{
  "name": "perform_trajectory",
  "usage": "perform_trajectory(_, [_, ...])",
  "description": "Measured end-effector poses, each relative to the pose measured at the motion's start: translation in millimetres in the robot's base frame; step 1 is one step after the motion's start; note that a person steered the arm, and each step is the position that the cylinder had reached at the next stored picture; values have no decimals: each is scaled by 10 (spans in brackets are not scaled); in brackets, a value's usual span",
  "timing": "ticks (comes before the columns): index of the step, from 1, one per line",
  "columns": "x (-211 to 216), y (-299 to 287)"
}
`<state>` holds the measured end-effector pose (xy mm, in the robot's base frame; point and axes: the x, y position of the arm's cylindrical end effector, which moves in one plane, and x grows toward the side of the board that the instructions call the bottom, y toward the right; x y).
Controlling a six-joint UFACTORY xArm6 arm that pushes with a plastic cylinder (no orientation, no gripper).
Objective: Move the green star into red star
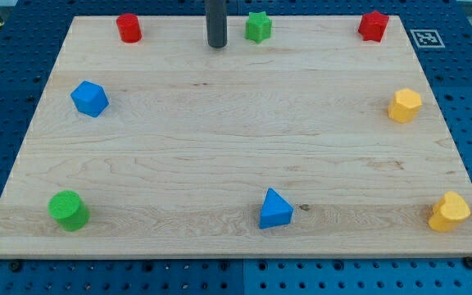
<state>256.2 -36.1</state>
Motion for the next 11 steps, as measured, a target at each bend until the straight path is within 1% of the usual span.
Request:
perform_trajectory(1, [-270, 0])
perform_trajectory(2, [-392, 90])
perform_trajectory(3, [-373, 283])
perform_trajectory(4, [-299, 492])
perform_trajectory(5, [-134, 602])
perform_trajectory(6, [-107, 773])
perform_trajectory(7, [-259, 933])
perform_trajectory(8, [-310, 1150])
perform_trajectory(10, [-302, 2009])
perform_trajectory(11, [-274, 1679])
